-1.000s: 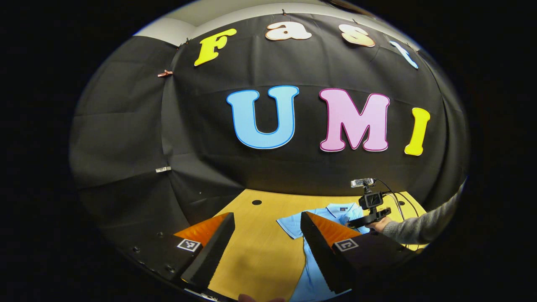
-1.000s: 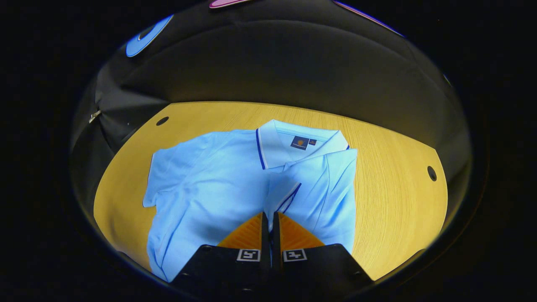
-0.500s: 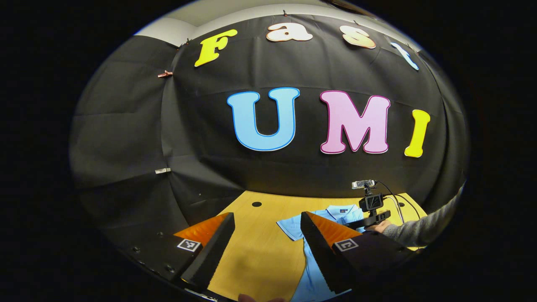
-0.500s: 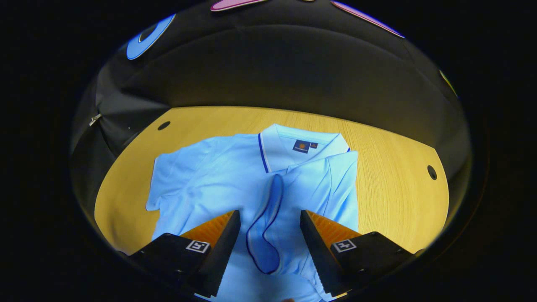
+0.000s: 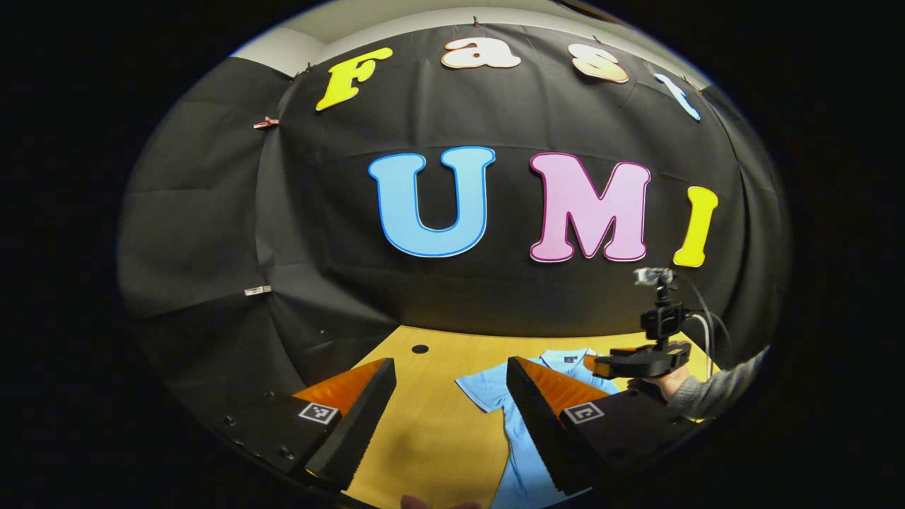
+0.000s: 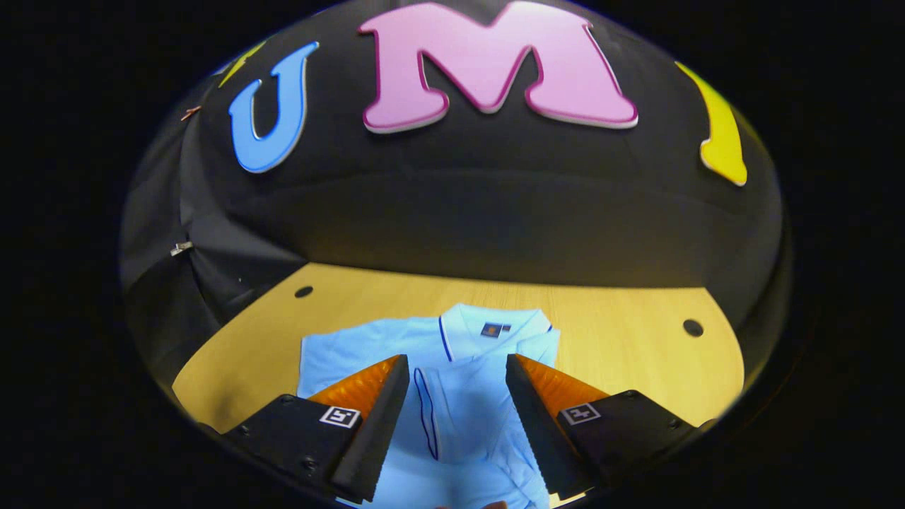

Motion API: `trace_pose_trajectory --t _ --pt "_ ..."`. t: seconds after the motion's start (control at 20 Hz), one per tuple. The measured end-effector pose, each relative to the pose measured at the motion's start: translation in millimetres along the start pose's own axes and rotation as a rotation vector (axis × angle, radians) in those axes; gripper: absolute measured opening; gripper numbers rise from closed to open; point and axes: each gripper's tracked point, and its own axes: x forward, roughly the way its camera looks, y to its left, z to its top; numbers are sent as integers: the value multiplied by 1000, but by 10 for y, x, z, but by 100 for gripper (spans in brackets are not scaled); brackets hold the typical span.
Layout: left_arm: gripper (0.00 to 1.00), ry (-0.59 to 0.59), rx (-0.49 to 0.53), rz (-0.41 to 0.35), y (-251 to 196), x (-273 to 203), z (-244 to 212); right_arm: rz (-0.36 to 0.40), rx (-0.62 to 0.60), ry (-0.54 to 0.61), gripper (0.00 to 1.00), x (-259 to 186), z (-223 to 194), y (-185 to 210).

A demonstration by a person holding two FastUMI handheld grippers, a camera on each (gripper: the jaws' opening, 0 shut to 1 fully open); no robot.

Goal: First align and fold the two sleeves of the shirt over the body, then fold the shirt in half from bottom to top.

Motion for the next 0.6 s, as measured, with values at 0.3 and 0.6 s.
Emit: trace_pose_trajectory --t 0.3,0.6 --pt "100 54 -18 -124 -300 520 -302 -8 -17 -328 87 -1553 1250 73" --pt "100 237 -106 -175 -548 1524 -929 -56 -75 -498 87 -2823 1577 17"
